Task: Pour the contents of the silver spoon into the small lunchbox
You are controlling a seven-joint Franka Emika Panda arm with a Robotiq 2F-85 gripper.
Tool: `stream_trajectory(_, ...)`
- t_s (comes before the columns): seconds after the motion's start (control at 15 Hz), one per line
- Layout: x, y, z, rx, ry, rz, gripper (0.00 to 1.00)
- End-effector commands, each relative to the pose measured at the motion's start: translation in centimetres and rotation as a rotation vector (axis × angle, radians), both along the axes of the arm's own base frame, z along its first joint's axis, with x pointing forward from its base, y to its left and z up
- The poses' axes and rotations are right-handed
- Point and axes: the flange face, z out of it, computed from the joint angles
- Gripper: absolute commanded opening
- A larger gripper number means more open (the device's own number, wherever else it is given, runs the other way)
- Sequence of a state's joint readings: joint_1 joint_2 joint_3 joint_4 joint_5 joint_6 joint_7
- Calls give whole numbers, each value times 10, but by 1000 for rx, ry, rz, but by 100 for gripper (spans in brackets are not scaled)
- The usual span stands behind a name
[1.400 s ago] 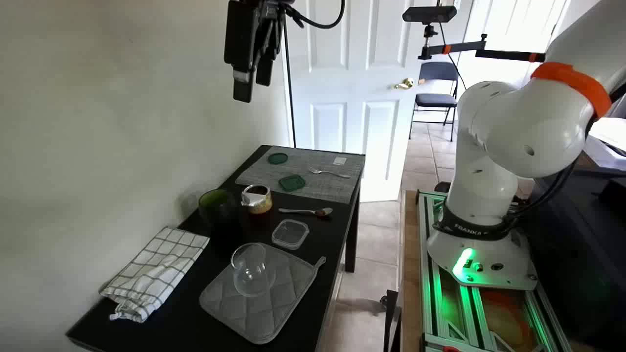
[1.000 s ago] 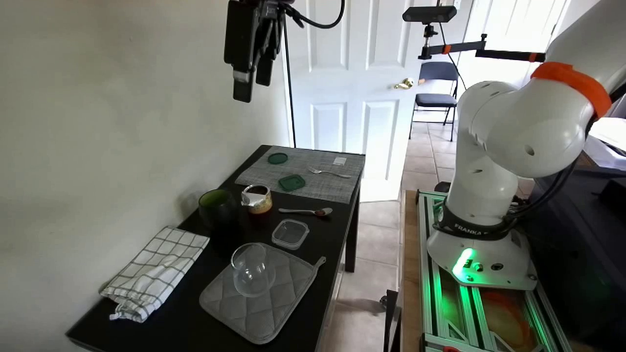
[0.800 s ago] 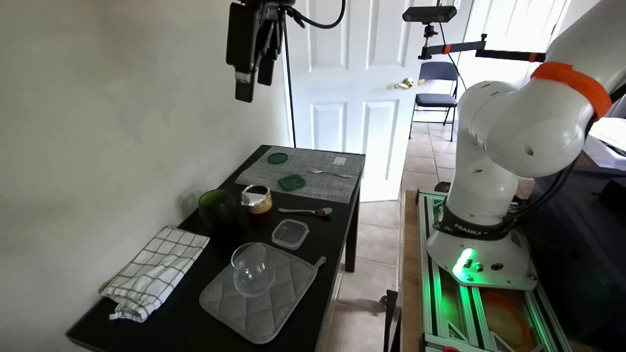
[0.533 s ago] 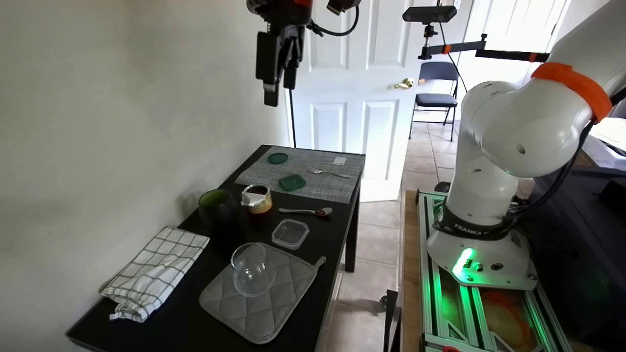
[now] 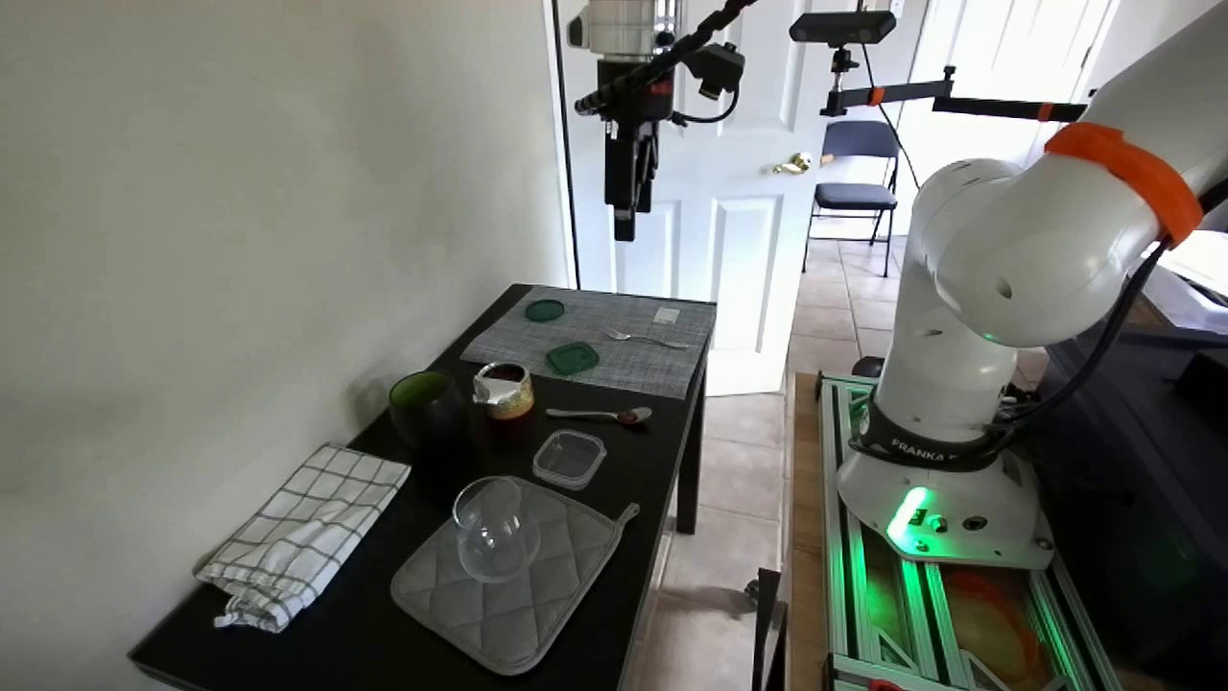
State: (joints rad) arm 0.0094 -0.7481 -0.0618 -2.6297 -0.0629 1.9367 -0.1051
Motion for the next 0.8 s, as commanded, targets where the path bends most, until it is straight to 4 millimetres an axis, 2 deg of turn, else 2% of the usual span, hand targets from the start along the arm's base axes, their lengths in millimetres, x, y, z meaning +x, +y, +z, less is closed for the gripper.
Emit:
stream_trajectory(0.0, -9, -31, -42, -5, 34, 44, 100)
stream_trajectory(0.07, -10, -38, -52, -6, 37, 47, 100)
stream_trajectory(0.13, -6, -28, -31, 6, 34, 24, 100)
stream_trajectory(0.2, -7, -32, -38, 9, 41, 21, 100)
stream_trajectory(0.73, -5, -30, -32, 2, 30, 26, 100)
